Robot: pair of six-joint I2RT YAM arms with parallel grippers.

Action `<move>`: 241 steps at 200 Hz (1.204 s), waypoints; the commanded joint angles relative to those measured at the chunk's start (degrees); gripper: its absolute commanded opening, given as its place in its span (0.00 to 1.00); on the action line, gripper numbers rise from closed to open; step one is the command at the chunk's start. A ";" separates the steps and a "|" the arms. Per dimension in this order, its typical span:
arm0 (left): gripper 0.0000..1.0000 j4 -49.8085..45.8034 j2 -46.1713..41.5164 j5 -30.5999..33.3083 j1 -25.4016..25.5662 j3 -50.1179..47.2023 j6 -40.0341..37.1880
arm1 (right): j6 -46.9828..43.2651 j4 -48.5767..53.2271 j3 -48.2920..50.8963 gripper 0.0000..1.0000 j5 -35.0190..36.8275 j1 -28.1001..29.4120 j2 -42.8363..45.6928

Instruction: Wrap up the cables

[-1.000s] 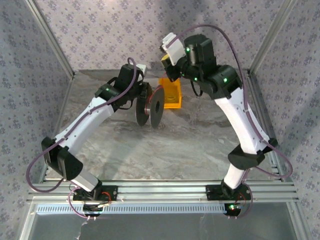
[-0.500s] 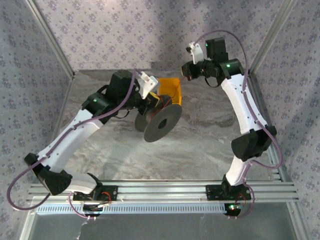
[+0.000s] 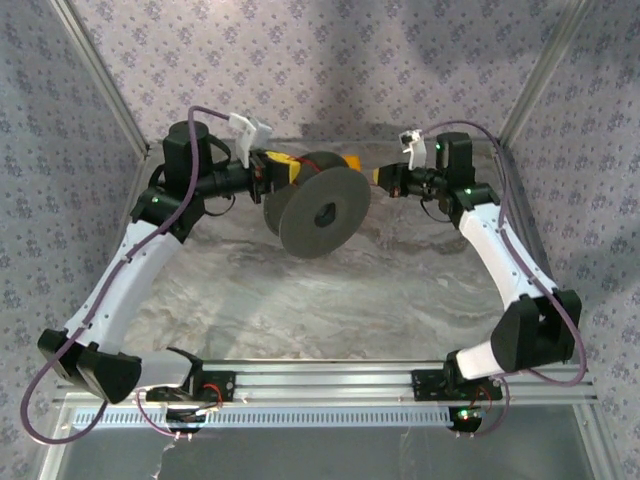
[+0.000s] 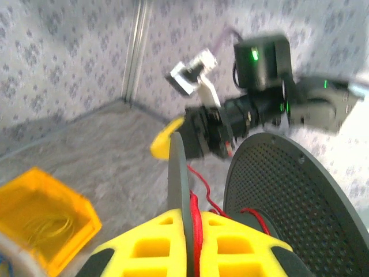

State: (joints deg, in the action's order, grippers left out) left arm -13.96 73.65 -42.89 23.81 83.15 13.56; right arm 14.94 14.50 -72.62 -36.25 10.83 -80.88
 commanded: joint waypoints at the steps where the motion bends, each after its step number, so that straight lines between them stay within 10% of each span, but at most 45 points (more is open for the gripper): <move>1: 0.00 27.61 -4.58 -4.28 -3.26 -0.85 17.46 | 5.65 -6.17 6.10 0.00 11.12 -2.28 1.95; 79: 0.00 44.63 -0.59 28.57 -4.03 -9.63 41.95 | 12.84 -15.99 16.41 0.00 32.87 8.57 13.67; 129: 0.00 39.47 -2.13 45.27 -3.77 -13.82 51.05 | 7.94 -19.19 17.39 0.00 50.13 21.68 13.74; 241: 0.00 24.35 -5.50 66.06 2.14 -17.22 57.23 | 3.90 -30.94 15.67 0.00 52.16 34.24 6.24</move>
State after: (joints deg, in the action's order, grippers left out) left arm 6.02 70.46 12.25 25.43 63.24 67.13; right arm 21.10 -15.53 -55.44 15.25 43.18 -73.56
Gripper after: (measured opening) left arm 0.091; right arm 0.058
